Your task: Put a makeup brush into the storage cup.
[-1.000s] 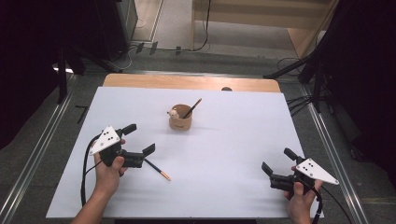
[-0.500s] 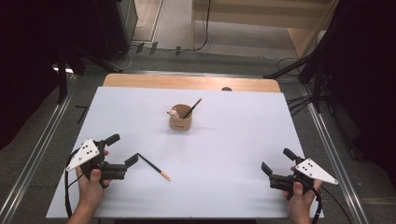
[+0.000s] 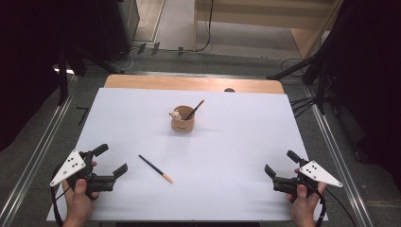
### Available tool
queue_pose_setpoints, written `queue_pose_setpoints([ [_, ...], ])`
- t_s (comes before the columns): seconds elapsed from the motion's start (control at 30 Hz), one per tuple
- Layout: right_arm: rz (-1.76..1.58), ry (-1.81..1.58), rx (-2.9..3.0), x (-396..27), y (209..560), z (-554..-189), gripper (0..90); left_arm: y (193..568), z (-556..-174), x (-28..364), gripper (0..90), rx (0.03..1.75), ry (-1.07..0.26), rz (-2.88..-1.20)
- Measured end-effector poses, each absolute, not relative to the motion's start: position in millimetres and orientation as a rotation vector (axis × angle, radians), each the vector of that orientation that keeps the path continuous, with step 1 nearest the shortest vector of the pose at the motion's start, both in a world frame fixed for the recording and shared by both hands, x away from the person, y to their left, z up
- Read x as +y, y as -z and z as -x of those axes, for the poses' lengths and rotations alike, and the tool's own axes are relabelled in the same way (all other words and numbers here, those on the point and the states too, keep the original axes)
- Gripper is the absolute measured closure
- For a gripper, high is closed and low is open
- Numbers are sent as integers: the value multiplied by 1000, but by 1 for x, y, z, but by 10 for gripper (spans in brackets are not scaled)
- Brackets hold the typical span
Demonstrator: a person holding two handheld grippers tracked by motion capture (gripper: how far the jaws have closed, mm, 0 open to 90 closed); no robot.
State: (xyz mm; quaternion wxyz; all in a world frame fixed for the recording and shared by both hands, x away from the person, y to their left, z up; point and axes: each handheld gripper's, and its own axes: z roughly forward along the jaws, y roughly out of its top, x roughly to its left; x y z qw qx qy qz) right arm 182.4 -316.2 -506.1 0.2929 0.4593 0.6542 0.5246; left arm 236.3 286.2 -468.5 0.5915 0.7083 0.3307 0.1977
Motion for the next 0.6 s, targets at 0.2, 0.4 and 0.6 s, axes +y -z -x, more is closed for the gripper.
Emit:
queue_pose_setpoints([
  [0.2, -1218, -1404, 1738, -316, 505, -182, 0, 468, -239, 287, 0, 779, -459, -1649],
  [0.4, -1220, -1411, 1737, -317, 505, -182, 0, 458, -249, 282, 0, 764, -429, -1673],
  [0.6, -1216, -1411, 1741, -315, 505, -184, 0, 451, -261, 273, 0, 709, -377, -1751],
])
